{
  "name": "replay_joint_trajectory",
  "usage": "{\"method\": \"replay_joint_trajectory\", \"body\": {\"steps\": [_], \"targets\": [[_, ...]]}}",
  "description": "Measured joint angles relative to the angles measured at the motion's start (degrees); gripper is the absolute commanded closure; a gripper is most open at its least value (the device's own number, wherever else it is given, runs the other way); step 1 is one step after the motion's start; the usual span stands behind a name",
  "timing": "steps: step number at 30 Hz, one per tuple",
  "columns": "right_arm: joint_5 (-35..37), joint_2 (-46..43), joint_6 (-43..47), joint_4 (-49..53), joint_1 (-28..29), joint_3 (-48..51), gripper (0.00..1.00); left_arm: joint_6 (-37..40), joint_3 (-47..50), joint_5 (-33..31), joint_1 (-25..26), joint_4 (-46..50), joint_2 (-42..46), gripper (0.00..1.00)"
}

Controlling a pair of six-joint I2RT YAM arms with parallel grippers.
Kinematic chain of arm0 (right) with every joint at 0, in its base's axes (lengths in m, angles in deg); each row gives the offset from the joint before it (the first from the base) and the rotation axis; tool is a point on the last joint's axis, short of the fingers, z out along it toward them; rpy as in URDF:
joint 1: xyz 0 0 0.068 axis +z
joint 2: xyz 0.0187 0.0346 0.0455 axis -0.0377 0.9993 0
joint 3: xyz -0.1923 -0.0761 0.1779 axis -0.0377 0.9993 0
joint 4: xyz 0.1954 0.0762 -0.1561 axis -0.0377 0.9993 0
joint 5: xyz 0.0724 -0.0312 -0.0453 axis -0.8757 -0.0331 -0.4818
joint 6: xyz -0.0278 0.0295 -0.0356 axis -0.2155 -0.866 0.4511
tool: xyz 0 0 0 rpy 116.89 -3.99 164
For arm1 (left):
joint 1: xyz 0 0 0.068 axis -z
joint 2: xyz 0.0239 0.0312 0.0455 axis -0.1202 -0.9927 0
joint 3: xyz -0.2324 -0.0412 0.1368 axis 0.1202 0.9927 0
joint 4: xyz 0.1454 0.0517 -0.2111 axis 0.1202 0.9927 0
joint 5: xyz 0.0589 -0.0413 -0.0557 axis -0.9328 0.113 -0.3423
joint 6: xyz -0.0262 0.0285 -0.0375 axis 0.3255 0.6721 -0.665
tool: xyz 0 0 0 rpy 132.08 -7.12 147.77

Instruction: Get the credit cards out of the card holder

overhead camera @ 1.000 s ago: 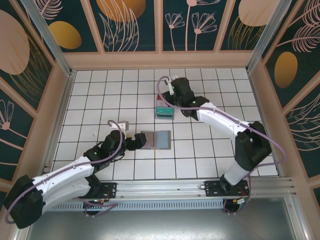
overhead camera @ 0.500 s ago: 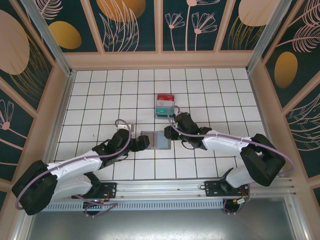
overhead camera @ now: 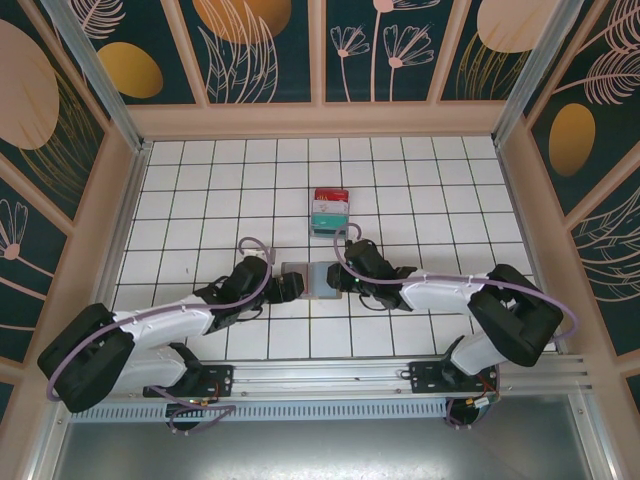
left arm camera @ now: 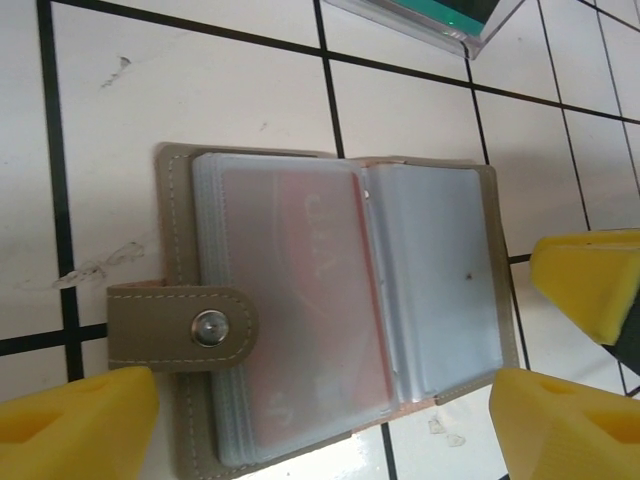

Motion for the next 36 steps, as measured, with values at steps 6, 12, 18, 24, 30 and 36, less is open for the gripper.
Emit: {"method": "replay_joint_trajectory", "body": {"steps": [6, 12, 18, 24, 30, 36], "targets": [[0.11, 1.68, -0.85, -0.96, 0.02, 0.85, 0.72, -0.09, -0.61, 1.07, 0.02, -1.14, -1.68, 0.16], [0.11, 2.78, -1.38, -1.27, 0.02, 1.01, 0.74, -0.09, -1.53, 1.73, 0.02, -1.95, -3.69, 0.16], [0.13, 2.82, -1.75, -1.46, 0.09, 1.01, 0.75, -0.07, -2.49, 2.36, 0.02, -3.13, -6.01, 0.17], [0.13, 2.99, -1.77, -1.51, 0.26, 1.01, 0.75, -0.09, -2.73, 3.21, 0.02, -3.65, -7.32, 0.17], [0.13, 3.06, -1.77, -1.53, 0.37, 1.01, 0.75, -0.07, -3.28, 3.61, 0.02, -3.67, -8.33, 0.18], [0.15, 3.43, -1.77, -1.55, 0.55, 1.01, 0.75, -0.04, -4.68, 4.33, 0.11, -3.67, -10.03, 0.17]]}}
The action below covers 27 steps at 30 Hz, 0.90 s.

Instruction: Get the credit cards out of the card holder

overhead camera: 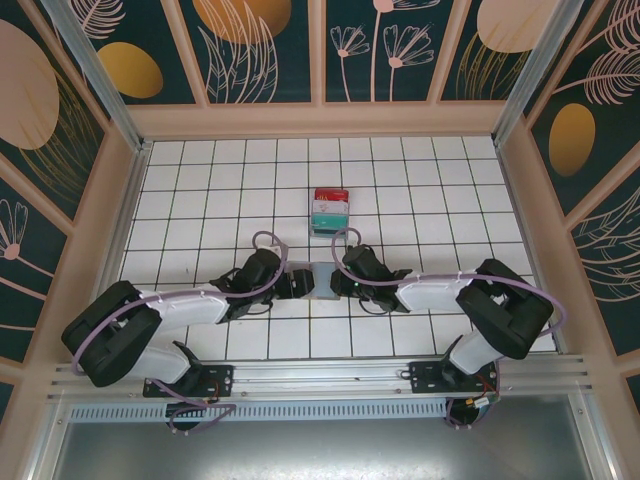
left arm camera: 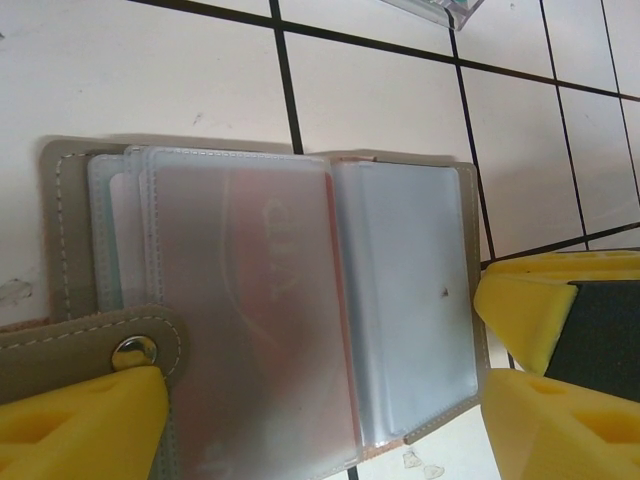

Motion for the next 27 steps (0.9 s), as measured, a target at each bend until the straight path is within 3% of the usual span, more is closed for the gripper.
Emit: {"method": "replay_joint_trajectory", "body": {"steps": [27], "targets": [[2.91, -1.66, -0.20, 1.42, 0.57, -0.15, 0.66, 0.17, -3.91, 2.10, 2.82, -0.13, 0.26, 0.20]]}}
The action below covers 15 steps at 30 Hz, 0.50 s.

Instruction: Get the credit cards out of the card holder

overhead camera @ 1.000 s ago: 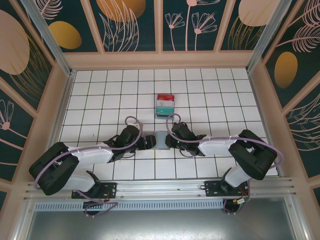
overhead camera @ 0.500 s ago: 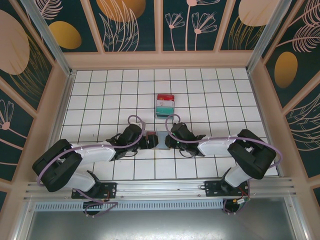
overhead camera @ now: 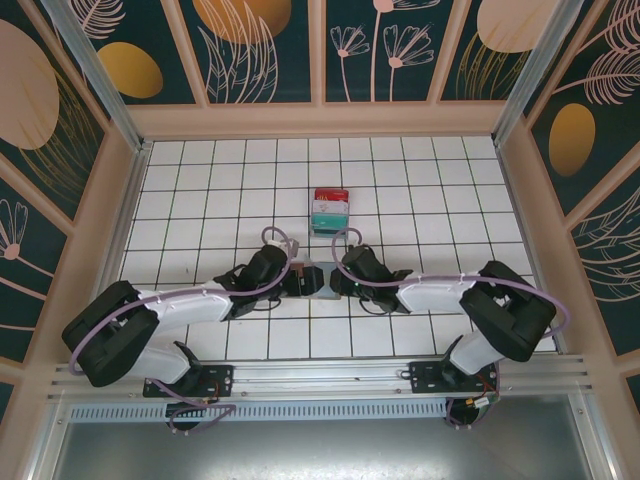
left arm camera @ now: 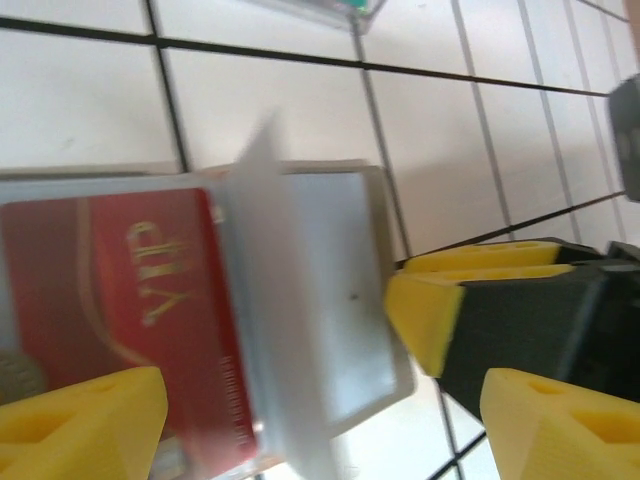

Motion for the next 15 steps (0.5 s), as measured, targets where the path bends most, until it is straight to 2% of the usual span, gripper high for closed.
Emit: {"method": "replay_joint_trajectory", "body": {"steps": [3, 11, 15], "targets": [[1.03, -1.60, -0.22, 0.55, 0.00, 0.09, 0.66, 0.02, -1.60, 1.40, 1.14, -1.62, -1.53, 0.28], [4.09, -8.35, -1.33, 2.84, -0.07, 2.78, 0.63, -0.26, -4.00, 3.67, 3.67, -4.79, -6.12, 0.34], [3.93, -10.05, -1.46, 3.30, -0.33, 3.26, 0.65, -0.31, -4.07, 2.03, 4.13, -4.66, -5.60, 0.41]]}}
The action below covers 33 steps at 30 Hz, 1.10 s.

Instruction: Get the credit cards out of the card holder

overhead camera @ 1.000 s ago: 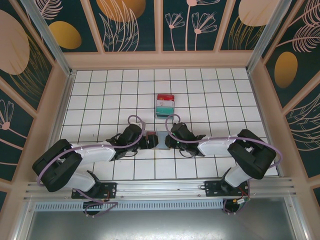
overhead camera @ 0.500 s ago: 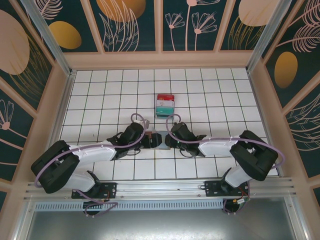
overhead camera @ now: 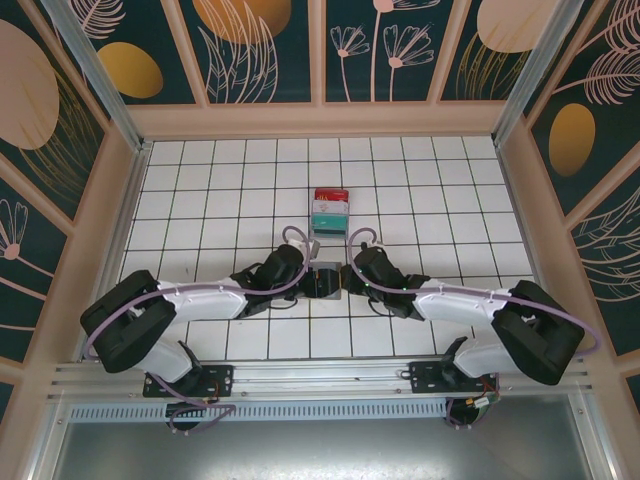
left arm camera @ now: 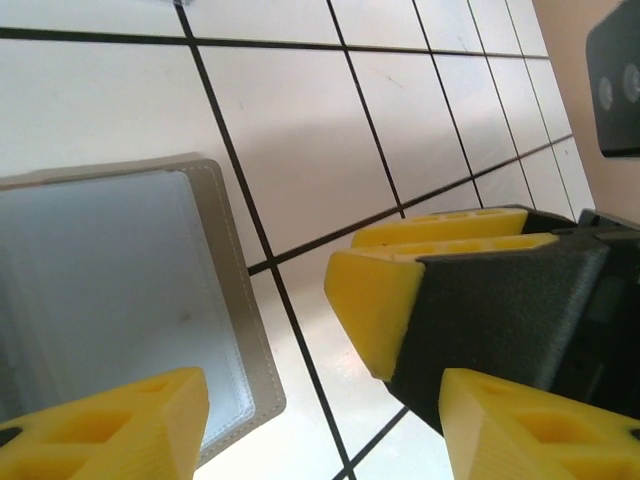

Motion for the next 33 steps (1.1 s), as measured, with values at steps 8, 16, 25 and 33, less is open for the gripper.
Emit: {"method": "replay_joint_trajectory", "body": {"steps": [8, 16, 25, 33], "targets": [[-5.40, 1.20, 0.17, -2.10, 0.07, -0.55, 0.74, 0.55, 4.83, -10.03, -1.14, 5.79, 10.38, 0.60], [-11.96, 9.14, 0.13, -6.56, 1.62, -6.19, 0.79, 0.55, 11.85, -13.49, -7.10, 9.75, 15.23, 0.87], [-15.08, 16.55, -0.28, -8.04, 2.67, -11.28, 0.80, 0.72, 12.07, -13.27, -7.76, 9.94, 11.04, 0.95], [-16.35, 19.69, -1.38, -8.17, 2.73, -12.28, 0.81, 0.72, 12.07, -12.72, -7.76, 8.98, 8.26, 0.95]]}}
